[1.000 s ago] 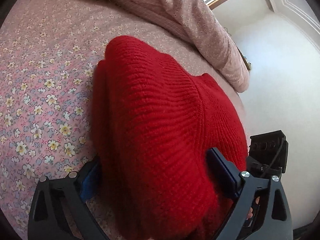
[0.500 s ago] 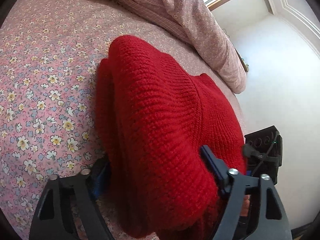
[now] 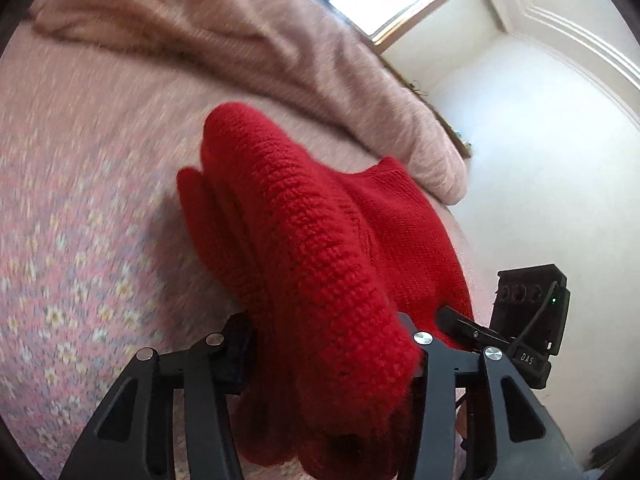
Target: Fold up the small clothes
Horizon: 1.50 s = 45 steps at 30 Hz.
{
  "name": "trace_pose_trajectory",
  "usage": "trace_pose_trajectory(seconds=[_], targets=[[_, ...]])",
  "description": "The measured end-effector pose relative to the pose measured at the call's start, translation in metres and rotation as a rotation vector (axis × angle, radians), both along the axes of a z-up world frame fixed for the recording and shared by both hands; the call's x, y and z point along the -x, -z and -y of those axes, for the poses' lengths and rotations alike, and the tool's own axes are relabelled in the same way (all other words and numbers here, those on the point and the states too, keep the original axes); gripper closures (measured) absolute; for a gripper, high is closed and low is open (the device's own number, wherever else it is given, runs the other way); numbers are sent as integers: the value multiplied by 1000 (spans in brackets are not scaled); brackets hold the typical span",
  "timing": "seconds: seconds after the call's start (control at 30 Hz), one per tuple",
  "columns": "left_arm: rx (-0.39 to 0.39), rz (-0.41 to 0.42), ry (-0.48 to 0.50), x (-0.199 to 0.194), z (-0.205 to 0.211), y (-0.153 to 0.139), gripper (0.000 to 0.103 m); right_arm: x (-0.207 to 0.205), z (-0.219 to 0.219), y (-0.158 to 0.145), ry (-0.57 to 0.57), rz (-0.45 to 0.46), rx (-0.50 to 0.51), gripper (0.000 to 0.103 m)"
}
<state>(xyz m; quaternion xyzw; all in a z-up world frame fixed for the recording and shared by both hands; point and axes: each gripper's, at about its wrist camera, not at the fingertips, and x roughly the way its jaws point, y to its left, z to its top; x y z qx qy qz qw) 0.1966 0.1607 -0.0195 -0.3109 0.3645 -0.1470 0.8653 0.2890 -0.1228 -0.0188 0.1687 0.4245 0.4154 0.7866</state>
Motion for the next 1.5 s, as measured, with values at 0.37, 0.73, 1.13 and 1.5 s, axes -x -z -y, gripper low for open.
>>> trace_pose_trajectory(seconds=[0.37, 0.73, 1.13, 1.5], targets=[[-72, 167, 60, -92, 63, -47, 61, -65, 79, -53, 129, 159, -27, 43], [-158, 82, 20, -199, 116, 30, 58, -149, 120, 13, 255, 110, 101, 40], [-213, 105, -4, -190, 118, 22, 57, -149, 117, 10, 267, 132, 97, 37], [-214, 112, -14, -187, 119, 28, 60, -150, 123, 20, 261, 108, 63, 35]])
